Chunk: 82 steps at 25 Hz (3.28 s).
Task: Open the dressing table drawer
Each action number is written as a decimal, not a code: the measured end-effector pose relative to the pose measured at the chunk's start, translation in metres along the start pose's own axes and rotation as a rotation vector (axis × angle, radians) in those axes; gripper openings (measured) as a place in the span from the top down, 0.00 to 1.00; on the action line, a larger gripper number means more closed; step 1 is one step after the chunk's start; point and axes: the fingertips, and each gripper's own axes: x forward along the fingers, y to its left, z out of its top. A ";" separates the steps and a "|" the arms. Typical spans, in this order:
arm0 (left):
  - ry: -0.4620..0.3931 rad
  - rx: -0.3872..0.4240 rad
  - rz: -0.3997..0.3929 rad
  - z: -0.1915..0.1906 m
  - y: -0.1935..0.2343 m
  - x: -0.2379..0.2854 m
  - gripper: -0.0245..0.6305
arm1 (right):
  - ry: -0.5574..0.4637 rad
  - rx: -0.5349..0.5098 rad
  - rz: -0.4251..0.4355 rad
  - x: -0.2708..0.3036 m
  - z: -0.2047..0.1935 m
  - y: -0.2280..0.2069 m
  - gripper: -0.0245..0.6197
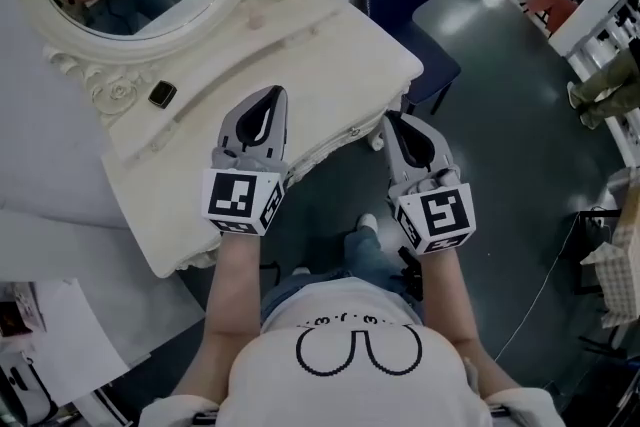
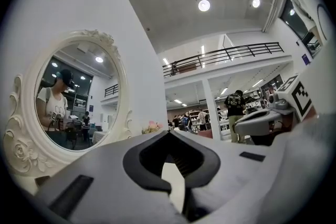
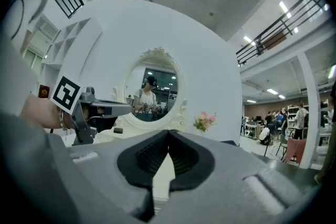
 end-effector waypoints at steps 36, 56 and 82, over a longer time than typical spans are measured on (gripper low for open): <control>0.189 -0.100 0.356 -0.102 0.024 0.230 0.96 | 0.028 0.057 0.302 0.174 -0.062 -0.204 0.96; 0.426 -0.299 0.604 -0.237 0.100 0.293 0.72 | 0.244 0.061 0.511 0.318 -0.142 -0.222 0.96; 0.597 -0.390 0.759 -0.334 0.140 0.328 0.80 | 0.383 0.131 0.604 0.371 -0.211 -0.225 0.96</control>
